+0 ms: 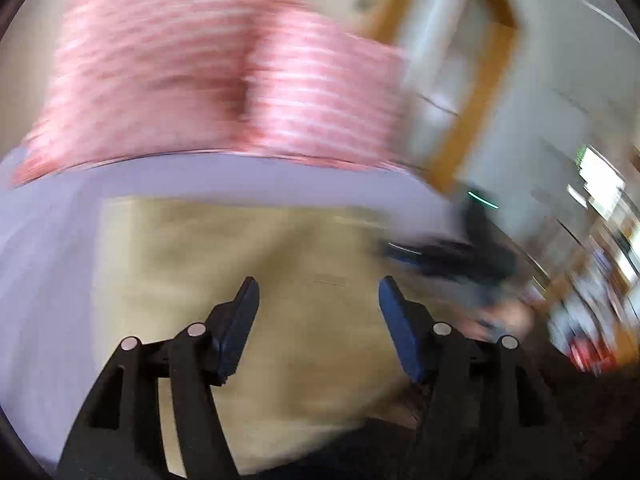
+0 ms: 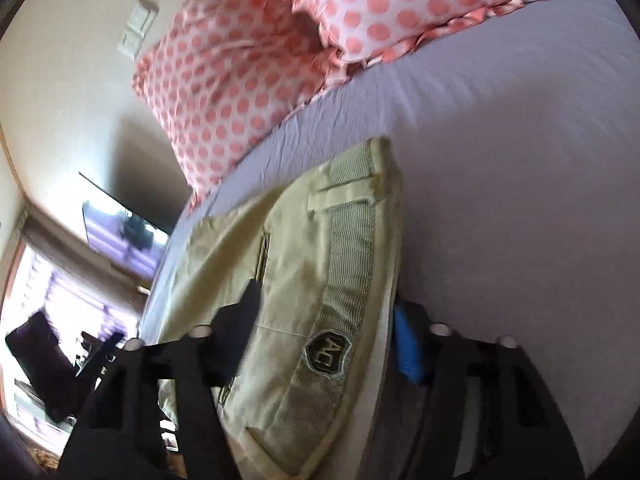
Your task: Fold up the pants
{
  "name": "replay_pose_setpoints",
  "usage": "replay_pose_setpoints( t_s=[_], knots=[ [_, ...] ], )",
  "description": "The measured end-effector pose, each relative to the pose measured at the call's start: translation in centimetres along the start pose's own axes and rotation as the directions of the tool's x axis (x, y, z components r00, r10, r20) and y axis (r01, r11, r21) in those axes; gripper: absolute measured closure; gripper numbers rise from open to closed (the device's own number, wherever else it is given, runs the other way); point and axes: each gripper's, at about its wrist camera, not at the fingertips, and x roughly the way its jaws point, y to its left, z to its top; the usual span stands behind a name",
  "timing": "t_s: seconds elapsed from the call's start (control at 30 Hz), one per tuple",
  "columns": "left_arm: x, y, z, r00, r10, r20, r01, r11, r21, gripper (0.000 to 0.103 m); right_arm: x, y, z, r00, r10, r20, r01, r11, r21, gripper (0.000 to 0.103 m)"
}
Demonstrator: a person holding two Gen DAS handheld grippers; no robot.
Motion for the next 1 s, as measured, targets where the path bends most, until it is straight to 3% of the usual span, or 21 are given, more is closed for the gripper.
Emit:
replay_pose_setpoints(
  t_s=[0.07, 0.13, 0.2, 0.37, 0.47, 0.6, 0.63, 0.67, 0.7, 0.77, 0.83, 1.0],
  knots=[
    [1.4, 5.0, 1.1, 0.988, 0.139, -0.07, -0.146, 0.984, -0.102, 0.044, 0.5, 0.0, 0.2, 1.0, 0.005, -0.001, -0.005, 1.0, -0.018, 0.048],
    [2.8, 8.1, 1.5, 0.981, 0.139, -0.138, -0.162, 0.971, -0.174, 0.045, 0.6, -0.4, 0.5, 1.0, 0.019, -0.002, -0.019, 1.0, -0.008, 0.06],
    [4.4, 10.0, 2.0, 0.978, 0.107, -0.179, -0.144, 0.967, -0.209, 0.045, 0.7, -0.8, 0.6, 1.0, 0.025, -0.011, -0.025, 1.0, -0.003, 0.068],
    [7.9, 11.5, 3.2, 0.966, 0.027, -0.256, -0.085, 0.972, -0.218, 0.04, 1.4, -1.1, 1.2, 0.999, 0.034, -0.038, -0.035, 0.999, -0.02, 0.07],
    [8.6, 11.6, 3.3, 0.968, -0.045, -0.247, -0.018, 0.968, -0.251, 0.033, 2.1, -0.9, 1.7, 0.997, 0.052, -0.064, -0.054, 0.998, -0.027, 0.07],
    [9.0, 11.1, 3.4, 0.967, -0.12, -0.225, 0.051, 0.955, -0.291, 0.033, 2.6, -0.8, 2.0, 0.989, 0.097, -0.108, -0.099, 0.995, -0.013, 0.07],
    [8.9, 11.1, 3.4, 0.967, -0.129, -0.218, 0.06, 0.953, -0.298, 0.045, 2.6, -0.7, 2.0, 0.988, 0.105, -0.112, -0.108, 0.994, -0.021, 0.072],
    [8.6, 11.2, 3.3, 0.97, -0.135, -0.201, 0.068, 0.949, -0.309, 0.058, 2.8, -0.7, 1.9, 0.987, 0.11, -0.118, -0.114, 0.993, -0.025, 0.081],
    [8.3, 11.1, 3.3, 0.971, -0.147, -0.191, 0.082, 0.947, -0.311, 0.09, 3.0, -0.9, 1.8, 0.983, 0.133, -0.128, -0.136, 0.991, -0.01, 0.085],
    [7.7, 10.5, 3.5, 0.97, -0.177, -0.168, 0.119, 0.945, -0.305, 0.094, 2.9, -0.8, 2.0, 0.977, 0.172, -0.128, -0.172, 0.985, 0.006, 0.088],
    [7.1, 9.2, 4.3, 0.977, -0.132, -0.167, 0.089, 0.966, -0.242, 0.095, 2.3, 0.2, 2.5, 0.976, 0.186, -0.117, -0.189, 0.982, -0.016, 0.089],
    [7.4, 8.5, 8.2, 0.988, -0.091, -0.125, 0.065, 0.978, -0.2, 0.095, 1.5, 3.7, 6.0, 0.979, 0.19, -0.074, -0.197, 0.974, -0.108, 0.09]
  ],
)
